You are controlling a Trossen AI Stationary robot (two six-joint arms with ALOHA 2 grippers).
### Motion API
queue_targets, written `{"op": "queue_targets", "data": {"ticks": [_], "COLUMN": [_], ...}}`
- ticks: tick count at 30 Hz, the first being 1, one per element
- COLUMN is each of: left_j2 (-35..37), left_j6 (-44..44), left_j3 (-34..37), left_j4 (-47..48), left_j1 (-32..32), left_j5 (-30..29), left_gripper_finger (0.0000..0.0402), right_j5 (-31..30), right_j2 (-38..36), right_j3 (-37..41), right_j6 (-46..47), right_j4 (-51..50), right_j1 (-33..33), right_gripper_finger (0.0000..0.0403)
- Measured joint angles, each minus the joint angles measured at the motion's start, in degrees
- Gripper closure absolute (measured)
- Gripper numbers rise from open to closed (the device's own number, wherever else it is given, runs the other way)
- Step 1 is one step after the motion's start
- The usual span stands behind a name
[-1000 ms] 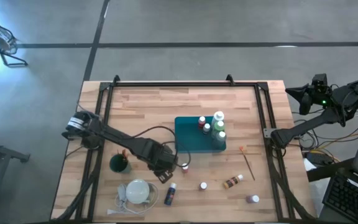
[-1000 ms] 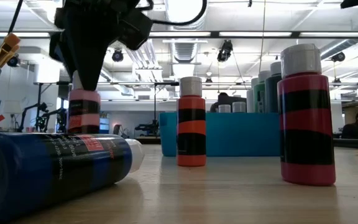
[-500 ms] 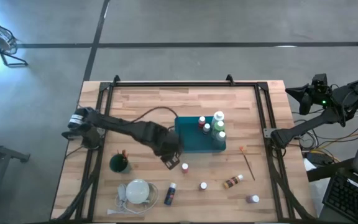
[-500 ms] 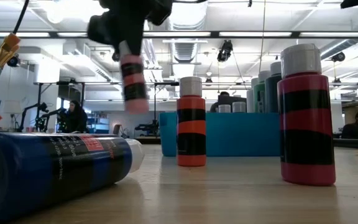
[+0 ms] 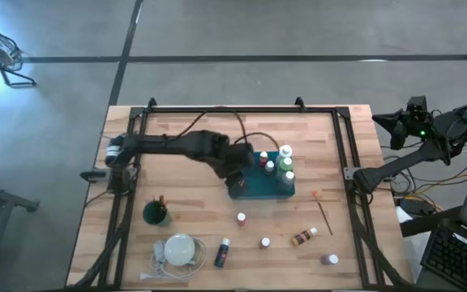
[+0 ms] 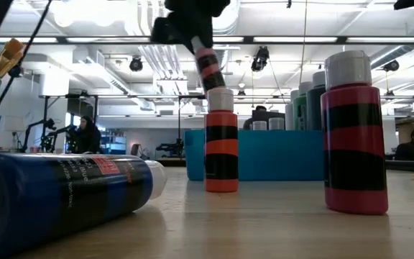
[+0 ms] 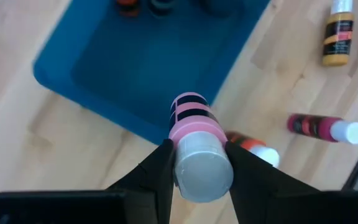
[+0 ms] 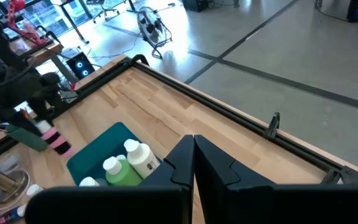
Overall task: Pick & Place Paint Supplies
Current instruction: Put the pink paint bottle into the blue bin
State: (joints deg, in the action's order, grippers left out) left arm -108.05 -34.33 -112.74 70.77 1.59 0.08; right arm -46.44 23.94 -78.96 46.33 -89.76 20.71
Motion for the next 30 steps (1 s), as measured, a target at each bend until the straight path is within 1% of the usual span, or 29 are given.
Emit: {"op": "queue_targets", "data": {"ticks": [7, 11, 12, 16, 20, 24, 30], "left_j2": [-9.65, -15.88, -16.93, -17.79, -18.99, -20.64, -20.67], "left_j6": [8.84, 11.62, 11.84, 10.02, 9.14, 7.31, 2.74], "left_j3": [-13.68, -21.86, -22.4, -19.04, -18.24, -18.26, -17.36], "left_j4": [4.92, 9.6, 9.59, 7.71, 7.18, 4.85, 1.23], "left_j1": [-4.2, -6.54, -7.16, -10.14, -12.47, -14.06, -15.12], "left_j5": [0.04, 0.0, 0.02, 0.95, 1.0, 1.16, 0.86], "left_gripper_finger": [0.0279, 0.0279, 0.0279, 0.0279, 0.0279, 0.0279, 0.0279], "right_j5": [0.0, 0.0, 0.0, 0.0, 0.0, 0.0, 0.0], "right_j2": [0.0, -0.02, 0.0, -0.02, -0.02, -0.02, 0.0], "right_j3": [0.0, -0.01, 0.0, 0.0, 0.0, -0.02, -0.01], "right_j6": [0.0, 0.0, 0.0, 0.0, 0.0, 0.02, 0.02], "right_j4": [0.0, 0.0, 0.0, 0.02, 0.0, 0.02, 0.01], "right_j1": [0.0, 0.0, 0.0, 0.0, -0.02, 0.0, 0.0], "right_gripper_finger": [0.0394, 0.0394, 0.0394, 0.0394, 0.0394, 0.0394, 0.0394]}}
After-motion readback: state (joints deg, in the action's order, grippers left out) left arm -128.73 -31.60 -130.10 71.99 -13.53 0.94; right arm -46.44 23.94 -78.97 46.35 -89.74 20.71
